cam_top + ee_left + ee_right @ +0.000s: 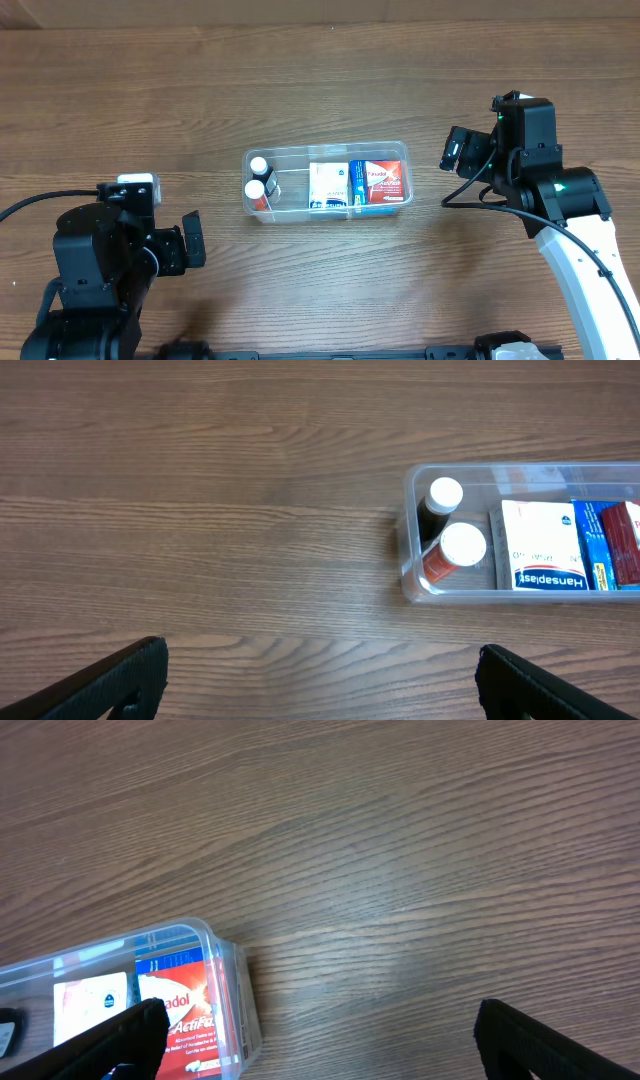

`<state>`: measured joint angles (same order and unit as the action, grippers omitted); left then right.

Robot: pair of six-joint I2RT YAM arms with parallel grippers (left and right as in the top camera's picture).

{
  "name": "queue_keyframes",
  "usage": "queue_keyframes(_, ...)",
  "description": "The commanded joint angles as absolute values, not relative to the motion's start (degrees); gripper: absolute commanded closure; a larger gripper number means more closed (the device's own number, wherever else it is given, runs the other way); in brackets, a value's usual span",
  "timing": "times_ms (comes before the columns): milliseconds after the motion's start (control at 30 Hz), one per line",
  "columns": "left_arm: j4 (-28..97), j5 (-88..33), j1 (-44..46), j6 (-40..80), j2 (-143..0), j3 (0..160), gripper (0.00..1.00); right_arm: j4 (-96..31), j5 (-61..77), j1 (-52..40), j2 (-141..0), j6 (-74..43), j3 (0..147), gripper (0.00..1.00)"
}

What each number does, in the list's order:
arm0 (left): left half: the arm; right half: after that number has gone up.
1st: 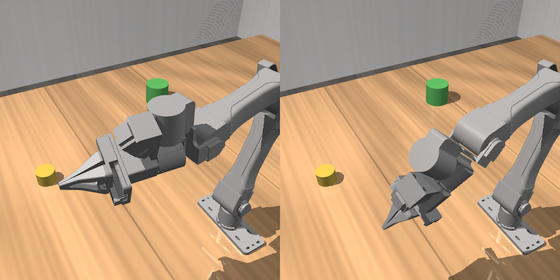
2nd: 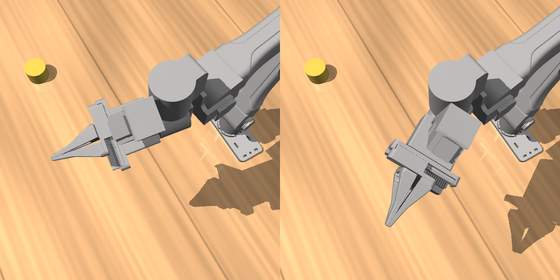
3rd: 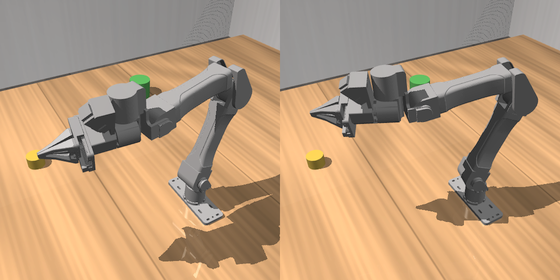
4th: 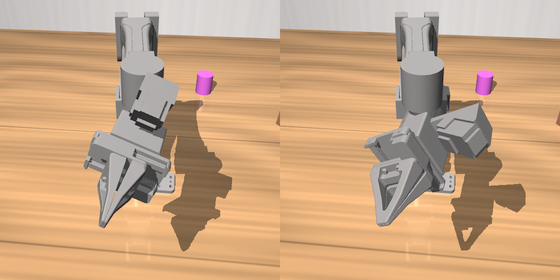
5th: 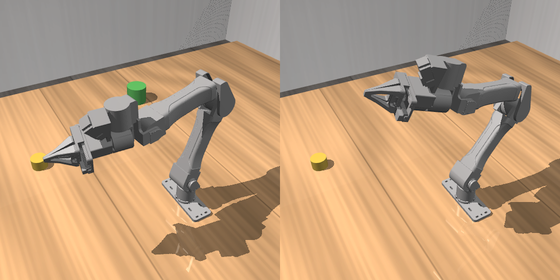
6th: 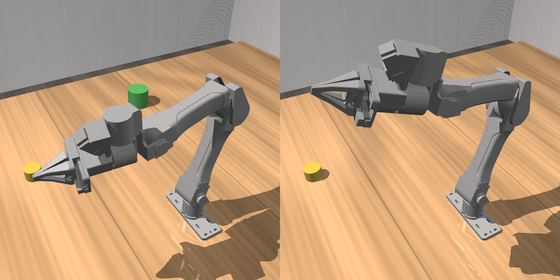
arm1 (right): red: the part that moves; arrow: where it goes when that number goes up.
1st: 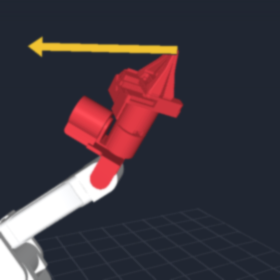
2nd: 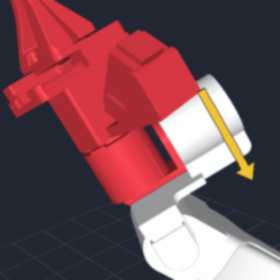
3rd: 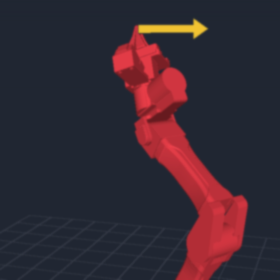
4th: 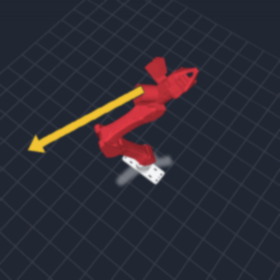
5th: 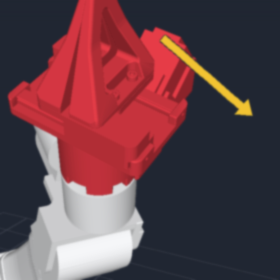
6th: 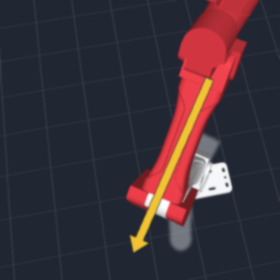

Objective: Pack container

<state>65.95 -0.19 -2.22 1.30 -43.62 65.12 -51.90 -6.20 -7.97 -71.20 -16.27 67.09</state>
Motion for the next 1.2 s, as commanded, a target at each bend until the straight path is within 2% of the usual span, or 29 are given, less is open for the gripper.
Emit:
queue_keyframes(0, 65.76, 0.43, -2.11, 0.38, -43.48, 64.86, 0.0, -51.68, -6.39, -8.12, -70.3, -16.36, 67.11, 0.0)
queue_keyframes(433, 65.76, 0.43, -2.11, 0.38, -43.48, 64.86, 0.0, -51.68, -6.39, -8.12, -70.15, -16.36, 67.11, 0.0)
queue_keyframes(600, 65.76, 0.43, -2.11, 0.38, -43.48, 64.86, 0.0, -51.07, -7.94, -8.12, -64.18, -16.12, 64.9, 0.0)
queue_keyframes(933, 65.78, 0.43, -2.11, 0.38, -43.48, 64.86, 0.0, -28.88, -5.91, -8.12, -33.01, -15.03, 31.29, 0.0)
queue_keyframes(1033, 65.76, 0.43, -2.11, 0.4, -43.48, 64.86, 0.0, -25.69, -4.58, -8.12, -19.86, -15.03, 22.81, 0.0)
queue_keyframes(1167, 65.76, 0.43, -2.11, 0.38, -43.48, 64.86, 0.0, -23.11, -2.52, -8.12, -10.81, -14.76, 16.8, 0.0)
